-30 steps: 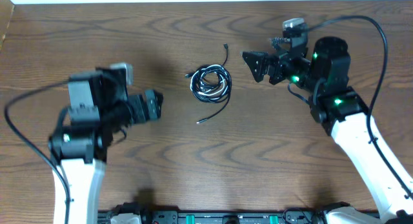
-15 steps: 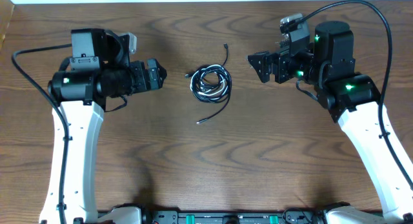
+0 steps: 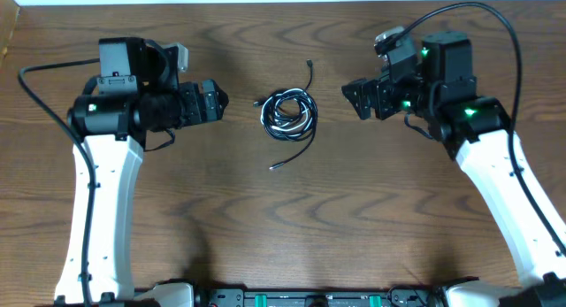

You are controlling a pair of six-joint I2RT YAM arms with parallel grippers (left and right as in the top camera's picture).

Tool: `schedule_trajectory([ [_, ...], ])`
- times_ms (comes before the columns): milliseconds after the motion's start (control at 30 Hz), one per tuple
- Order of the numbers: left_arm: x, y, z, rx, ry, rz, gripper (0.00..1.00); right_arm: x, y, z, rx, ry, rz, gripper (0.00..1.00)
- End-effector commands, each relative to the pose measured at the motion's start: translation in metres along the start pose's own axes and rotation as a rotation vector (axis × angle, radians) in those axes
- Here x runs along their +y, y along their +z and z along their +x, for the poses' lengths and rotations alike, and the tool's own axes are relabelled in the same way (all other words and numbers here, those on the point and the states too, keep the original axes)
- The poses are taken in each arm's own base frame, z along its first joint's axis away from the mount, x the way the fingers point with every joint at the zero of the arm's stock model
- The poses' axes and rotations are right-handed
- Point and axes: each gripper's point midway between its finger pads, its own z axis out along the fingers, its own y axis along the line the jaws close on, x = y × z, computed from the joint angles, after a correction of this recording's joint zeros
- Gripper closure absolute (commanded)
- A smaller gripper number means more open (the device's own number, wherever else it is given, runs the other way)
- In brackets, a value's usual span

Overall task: Untangle cables
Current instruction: 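Raise both grippers and move them toward the cable bundle, then lower the left gripper onto the cable bundle and grasp it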

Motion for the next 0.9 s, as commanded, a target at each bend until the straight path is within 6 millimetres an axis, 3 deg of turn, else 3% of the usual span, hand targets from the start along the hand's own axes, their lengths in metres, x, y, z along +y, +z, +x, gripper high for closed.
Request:
schedule_trajectory([
  [0, -0.002, 0.015, 0.004, 0.045, 0.016, 0.009, 0.12, -0.014, 0.008, 0.006, 0.033, 0.044, 0.046, 0.11],
  [167, -0.011, 0.036, 0.01, 0.1, 0.041, 0.025, 0.17, -0.026, 0.012, 0.016, 0.069, 0.101, 0.094, 0.2],
  [300, -0.008, 0.055, 0.016, 0.153, 0.0, 0.02, 0.19, -0.042, 0.007, 0.024, 0.093, 0.138, 0.132, 0.24],
  [533, -0.013, 0.102, 0.027, 0.239, 0.024, 0.031, 0.23, -0.07, -0.003, 0.032, 0.099, 0.241, 0.179, 0.23],
  [867, -0.039, 0.171, 0.022, 0.219, 0.079, 0.08, 0.42, -0.069, -0.002, 0.041, 0.126, 0.253, 0.178, 0.23],
])
